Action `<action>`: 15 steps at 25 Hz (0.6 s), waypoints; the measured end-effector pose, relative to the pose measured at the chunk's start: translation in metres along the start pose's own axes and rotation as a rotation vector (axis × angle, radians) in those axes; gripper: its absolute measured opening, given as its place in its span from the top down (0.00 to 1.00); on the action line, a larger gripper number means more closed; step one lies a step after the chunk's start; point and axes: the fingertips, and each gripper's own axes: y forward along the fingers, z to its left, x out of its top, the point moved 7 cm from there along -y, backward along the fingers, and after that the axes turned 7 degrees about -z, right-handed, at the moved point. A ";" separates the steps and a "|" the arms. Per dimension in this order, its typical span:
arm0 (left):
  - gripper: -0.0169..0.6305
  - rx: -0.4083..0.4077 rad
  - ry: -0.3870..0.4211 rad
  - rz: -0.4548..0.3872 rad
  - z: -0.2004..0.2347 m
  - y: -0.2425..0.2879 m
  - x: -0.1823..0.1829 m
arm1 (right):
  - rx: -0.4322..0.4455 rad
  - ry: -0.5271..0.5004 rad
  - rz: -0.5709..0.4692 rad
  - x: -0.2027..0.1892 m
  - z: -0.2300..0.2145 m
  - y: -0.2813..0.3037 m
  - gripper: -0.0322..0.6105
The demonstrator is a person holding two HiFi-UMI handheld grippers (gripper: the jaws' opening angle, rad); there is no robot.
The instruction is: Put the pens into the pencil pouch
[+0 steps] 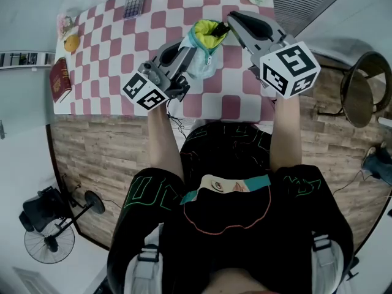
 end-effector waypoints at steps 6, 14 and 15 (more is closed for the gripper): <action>0.97 0.121 0.060 -0.049 0.006 -0.003 0.013 | 0.083 0.109 -0.067 0.008 0.009 -0.005 0.95; 0.97 0.329 0.180 -0.043 0.016 -0.016 0.032 | 0.009 0.124 -0.040 0.004 0.012 0.000 0.95; 0.97 0.357 0.194 -0.044 0.017 -0.020 0.035 | -0.001 0.125 -0.036 0.003 0.013 0.002 0.95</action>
